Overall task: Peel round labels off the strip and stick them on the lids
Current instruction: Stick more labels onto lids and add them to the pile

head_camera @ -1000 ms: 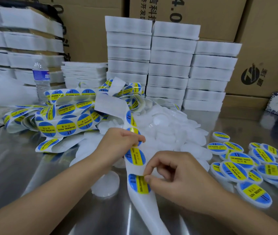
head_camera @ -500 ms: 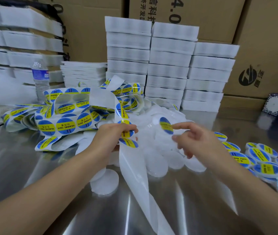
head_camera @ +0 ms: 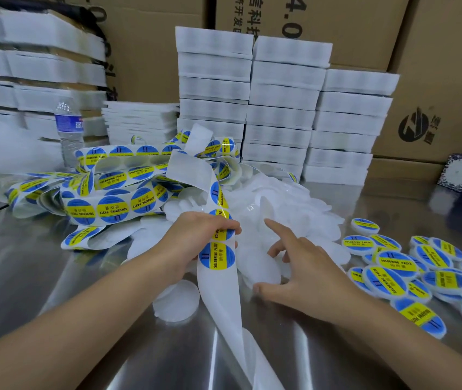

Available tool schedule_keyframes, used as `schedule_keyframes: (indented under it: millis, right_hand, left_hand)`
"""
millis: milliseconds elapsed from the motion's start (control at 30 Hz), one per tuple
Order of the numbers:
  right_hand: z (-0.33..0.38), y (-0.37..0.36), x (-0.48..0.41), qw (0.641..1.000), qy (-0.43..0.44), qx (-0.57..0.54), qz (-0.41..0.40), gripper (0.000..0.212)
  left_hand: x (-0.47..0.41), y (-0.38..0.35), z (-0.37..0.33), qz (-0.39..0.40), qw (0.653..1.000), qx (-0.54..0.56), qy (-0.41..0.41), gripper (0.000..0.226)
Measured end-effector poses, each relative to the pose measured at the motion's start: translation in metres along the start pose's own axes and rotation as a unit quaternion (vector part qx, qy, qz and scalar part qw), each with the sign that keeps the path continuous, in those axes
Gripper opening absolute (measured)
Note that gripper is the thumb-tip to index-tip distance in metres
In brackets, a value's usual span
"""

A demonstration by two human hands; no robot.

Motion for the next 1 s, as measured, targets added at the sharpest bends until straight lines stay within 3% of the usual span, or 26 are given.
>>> schedule_keyframes:
  millis: [100, 267, 500, 733, 867, 1000]
  right_hand:
    - [-0.002, 0.002, -0.002, 0.999, -0.02, -0.049, -0.006, 0.098]
    - [-0.002, 0.002, -0.002, 0.991, -0.005, -0.101, -0.082, 0.097]
    - [0.008, 0.008, 0.001, 0.974, 0.071, -0.135, -0.166, 0.094]
    - [0.014, 0.011, 0.003, 0.968, 0.101, -0.13, -0.188, 0.089]
    - [0.017, 0.016, 0.003, 0.946, 0.061, -0.237, -0.212, 0.059]
    - [0.019, 0.02, 0.001, 0.888, 0.032, -0.409, -0.207, 0.025]
  left_hand:
    - [-0.004, 0.001, 0.002, -0.008, 1.0, -0.005, -0.002, 0.036]
    - [-0.006, 0.003, 0.006, -0.003, 0.998, -0.045, -0.032, 0.015]
    - [-0.002, -0.002, 0.009, 0.025, 0.988, -0.108, -0.108, 0.021]
    - [-0.001, -0.004, 0.012, 0.093, 0.988, -0.088, -0.085, 0.012]
    - [-0.001, -0.003, 0.012, 0.094, 0.992, -0.03, -0.074, 0.015]
    - [0.0, -0.003, 0.011, 0.091, 0.994, 0.001, -0.062, 0.018]
Point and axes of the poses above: each hand's wrist, its own x-axis away from the middle knuckle, its own y-axis out of the back of the hand, z = x × y, the point moved 1 cm from there along -x, towards the middle knuckle, and after that the axes turned 3 degrees about z, right-handed, at the moved point
